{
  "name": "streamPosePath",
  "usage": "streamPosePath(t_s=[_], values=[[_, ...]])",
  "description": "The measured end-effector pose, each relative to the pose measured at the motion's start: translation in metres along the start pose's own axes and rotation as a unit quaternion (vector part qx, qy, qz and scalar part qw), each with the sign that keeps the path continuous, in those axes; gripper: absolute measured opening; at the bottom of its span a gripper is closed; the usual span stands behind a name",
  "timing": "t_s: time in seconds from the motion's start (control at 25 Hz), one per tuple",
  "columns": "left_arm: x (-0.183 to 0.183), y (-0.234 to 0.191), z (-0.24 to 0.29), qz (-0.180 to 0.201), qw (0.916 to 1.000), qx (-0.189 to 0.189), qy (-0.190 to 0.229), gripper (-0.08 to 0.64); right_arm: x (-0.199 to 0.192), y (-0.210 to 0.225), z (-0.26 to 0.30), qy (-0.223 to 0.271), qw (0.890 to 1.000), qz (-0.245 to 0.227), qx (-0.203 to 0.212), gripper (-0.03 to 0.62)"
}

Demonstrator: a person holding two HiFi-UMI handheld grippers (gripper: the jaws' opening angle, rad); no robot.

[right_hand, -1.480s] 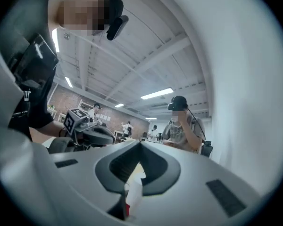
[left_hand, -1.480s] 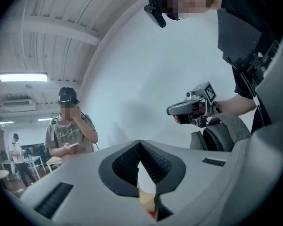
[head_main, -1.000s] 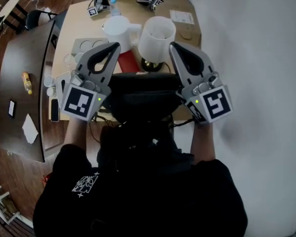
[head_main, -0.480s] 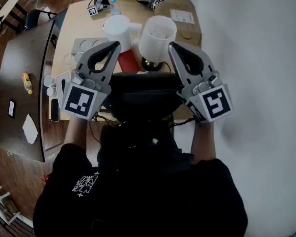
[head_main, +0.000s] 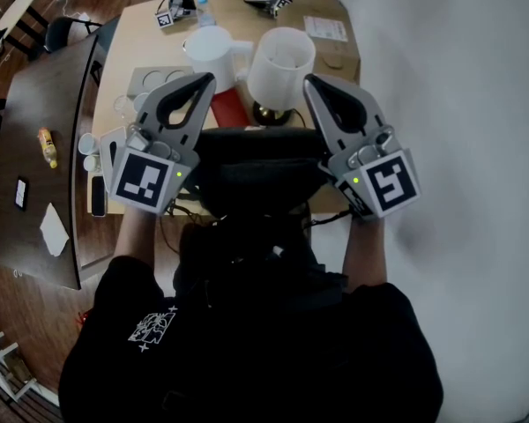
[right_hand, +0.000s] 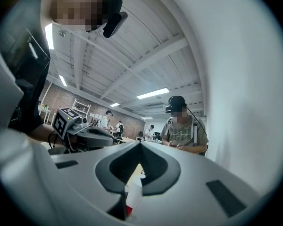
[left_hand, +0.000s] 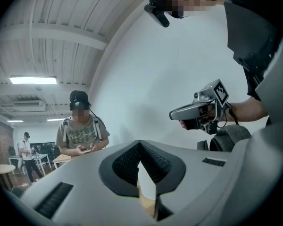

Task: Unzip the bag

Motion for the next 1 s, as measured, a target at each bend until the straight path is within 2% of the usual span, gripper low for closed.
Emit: streamPosePath(t_s=[1.0], values=[[0.0001,-0.0019,-0.0027,0.01,0.9999,0.007,-0.004,-0.005,-0.002,-0.0032,-0.0007,-0.024,1.0,-0.015,0.001,0.023]])
Point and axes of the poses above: the fingertips, and each gripper's own axes: z forward along the fingers, y to its right, x out of its top, the point moved 5 cm from there along -z, backward along the fingers, and after that the axes turned 13 degrees about x, right-handed, at the moved point
